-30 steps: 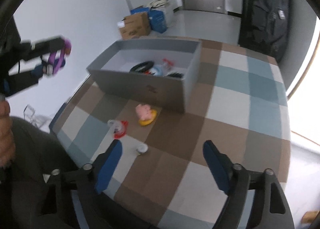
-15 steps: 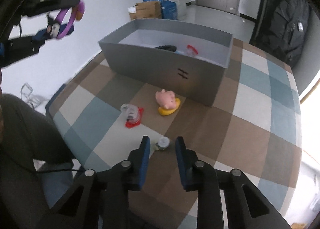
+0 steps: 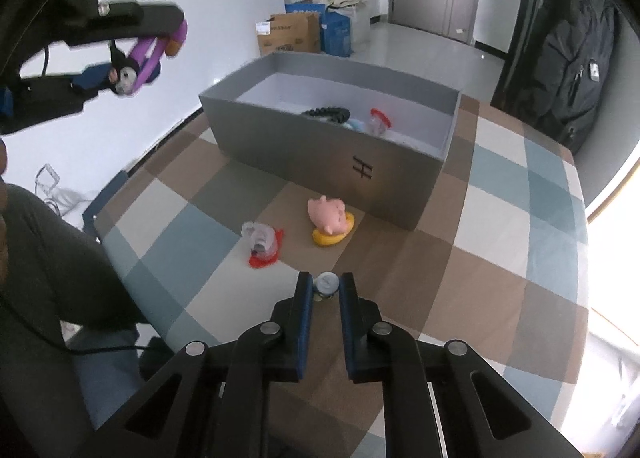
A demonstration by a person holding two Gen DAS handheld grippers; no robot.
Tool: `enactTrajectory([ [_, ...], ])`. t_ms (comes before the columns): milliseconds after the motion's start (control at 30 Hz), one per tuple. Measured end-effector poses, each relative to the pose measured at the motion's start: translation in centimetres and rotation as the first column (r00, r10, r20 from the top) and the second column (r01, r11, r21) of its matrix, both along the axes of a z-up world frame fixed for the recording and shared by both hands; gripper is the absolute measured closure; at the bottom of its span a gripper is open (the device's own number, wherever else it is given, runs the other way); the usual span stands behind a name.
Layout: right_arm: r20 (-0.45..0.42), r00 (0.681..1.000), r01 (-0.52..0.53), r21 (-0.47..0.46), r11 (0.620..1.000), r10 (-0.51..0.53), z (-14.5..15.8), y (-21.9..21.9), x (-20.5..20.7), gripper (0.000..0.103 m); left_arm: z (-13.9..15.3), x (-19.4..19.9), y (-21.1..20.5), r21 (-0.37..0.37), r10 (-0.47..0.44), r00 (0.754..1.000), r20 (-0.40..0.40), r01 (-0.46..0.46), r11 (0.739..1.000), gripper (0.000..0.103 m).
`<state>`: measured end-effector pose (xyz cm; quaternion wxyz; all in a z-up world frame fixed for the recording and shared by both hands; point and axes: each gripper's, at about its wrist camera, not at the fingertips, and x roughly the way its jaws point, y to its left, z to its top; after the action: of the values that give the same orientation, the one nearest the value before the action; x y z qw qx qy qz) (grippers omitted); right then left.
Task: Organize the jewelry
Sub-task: 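Lift the purple ring with the left gripper while the right grasps the small white bead, then carry the purple ring and white bead into the box and open both grippers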
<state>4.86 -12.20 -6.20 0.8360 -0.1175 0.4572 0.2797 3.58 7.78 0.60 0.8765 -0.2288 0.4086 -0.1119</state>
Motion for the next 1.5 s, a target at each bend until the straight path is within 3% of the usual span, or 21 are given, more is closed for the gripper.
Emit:
enactTrajectory([
  [533, 0.029, 0.999, 0.029, 0.223, 0.974, -0.036, 4.9, -0.8, 2.5, 0.091, -0.1, 1.0, -2.1, 0.073, -0.026, 1.0, -0.015, 0.027, 0.997, 0.057],
  [833, 0.02, 0.999, 0.036, 0.304, 0.952, -0.044, 6.4, -0.6, 4.4, 0.091, -0.2, 2.4, -3.1, 0.126, -0.027, 1.0, -0.016, 0.028, 0.992, 0.057],
  [1500, -0.09, 0.989, 0.14, 0.405, 0.904, -0.113, 5.6, -2.2, 10.3, 0.091, -2.3, 7.1, -3.5, 0.089, 0.016, 0.993, -0.114, -0.006, 0.996, 0.057],
])
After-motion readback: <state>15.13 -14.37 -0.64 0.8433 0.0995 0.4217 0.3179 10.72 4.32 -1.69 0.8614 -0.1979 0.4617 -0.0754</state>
